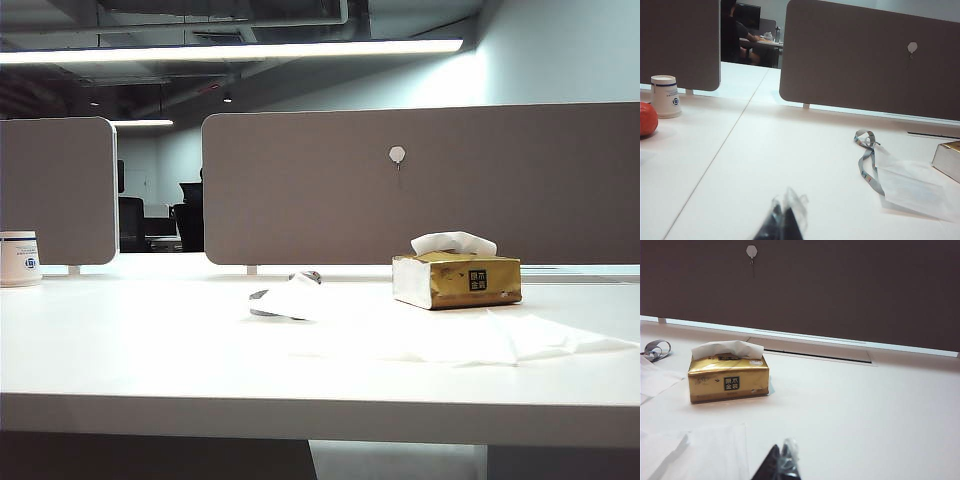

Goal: Pull out a tissue from the tissue box and use it to cover the ID card on the tabletop.

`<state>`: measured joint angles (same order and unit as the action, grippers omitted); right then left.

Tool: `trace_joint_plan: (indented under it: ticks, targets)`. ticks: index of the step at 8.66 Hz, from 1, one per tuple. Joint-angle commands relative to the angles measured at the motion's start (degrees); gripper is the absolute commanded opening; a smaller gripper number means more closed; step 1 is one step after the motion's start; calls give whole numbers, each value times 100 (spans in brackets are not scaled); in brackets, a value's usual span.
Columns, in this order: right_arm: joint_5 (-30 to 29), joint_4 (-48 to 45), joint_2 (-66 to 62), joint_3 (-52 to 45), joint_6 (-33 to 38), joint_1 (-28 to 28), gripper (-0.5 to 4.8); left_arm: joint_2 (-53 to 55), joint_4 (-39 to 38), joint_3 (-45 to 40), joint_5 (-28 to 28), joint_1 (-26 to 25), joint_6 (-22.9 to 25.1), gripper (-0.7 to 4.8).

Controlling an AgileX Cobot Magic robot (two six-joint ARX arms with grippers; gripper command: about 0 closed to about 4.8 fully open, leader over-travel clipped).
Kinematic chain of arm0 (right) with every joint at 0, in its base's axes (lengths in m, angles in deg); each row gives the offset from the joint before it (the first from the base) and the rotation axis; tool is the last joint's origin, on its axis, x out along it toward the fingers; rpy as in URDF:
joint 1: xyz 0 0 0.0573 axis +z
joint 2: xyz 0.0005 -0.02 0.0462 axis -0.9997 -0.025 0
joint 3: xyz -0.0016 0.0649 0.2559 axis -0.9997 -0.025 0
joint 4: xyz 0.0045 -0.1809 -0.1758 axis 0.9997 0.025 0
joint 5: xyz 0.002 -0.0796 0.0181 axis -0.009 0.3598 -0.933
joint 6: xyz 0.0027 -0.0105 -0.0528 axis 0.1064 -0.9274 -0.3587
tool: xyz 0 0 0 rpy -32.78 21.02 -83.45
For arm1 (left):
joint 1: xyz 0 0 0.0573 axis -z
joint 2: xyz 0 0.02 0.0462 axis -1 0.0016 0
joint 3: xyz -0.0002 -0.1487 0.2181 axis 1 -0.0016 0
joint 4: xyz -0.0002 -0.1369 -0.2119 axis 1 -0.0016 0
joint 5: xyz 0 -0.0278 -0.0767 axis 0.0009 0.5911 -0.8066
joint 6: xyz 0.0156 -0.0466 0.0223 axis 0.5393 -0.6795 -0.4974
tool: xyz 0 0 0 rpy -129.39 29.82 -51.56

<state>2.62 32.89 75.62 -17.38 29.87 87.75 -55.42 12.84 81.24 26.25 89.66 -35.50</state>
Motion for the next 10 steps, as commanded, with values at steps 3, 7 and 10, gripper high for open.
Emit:
trace_joint_plan:
  ticks: [3,7,10]
  targets:
    - [31,-101,9,7,24,-4,-5,2,0,13,-20,0,-17,-6]
    - [31,-101,9,7,24,-4,-5,2,-291,9,-535,0,1145,-6]
    - [-544,-520,9,7,22,-4,-5,0,76,13,-175,-2,905,-6]
